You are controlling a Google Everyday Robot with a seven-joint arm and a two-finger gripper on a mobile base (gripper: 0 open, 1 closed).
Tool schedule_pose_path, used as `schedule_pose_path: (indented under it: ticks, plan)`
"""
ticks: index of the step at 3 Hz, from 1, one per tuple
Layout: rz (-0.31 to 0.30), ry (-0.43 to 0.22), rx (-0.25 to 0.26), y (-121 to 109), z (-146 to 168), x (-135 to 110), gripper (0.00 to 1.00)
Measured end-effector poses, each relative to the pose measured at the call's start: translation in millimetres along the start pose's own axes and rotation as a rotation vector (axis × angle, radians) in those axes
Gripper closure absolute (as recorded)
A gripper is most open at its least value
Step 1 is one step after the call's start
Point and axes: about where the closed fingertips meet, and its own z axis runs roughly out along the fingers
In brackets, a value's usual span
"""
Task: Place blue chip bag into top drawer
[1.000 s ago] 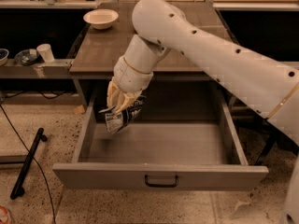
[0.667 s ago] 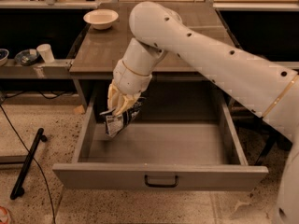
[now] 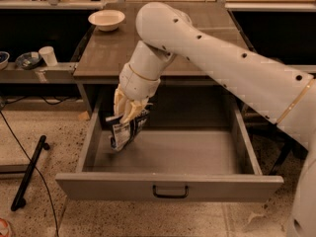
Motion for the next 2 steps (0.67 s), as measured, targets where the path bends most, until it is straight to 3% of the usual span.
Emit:
schedule_pose_path:
  ticks: [1, 2]
  plan:
    - [0.000, 0.000, 0.000, 0.0, 0.1, 0.0, 0.11]
    - [0.000, 0.000, 0.000, 0.0, 0.1, 0.0, 0.00]
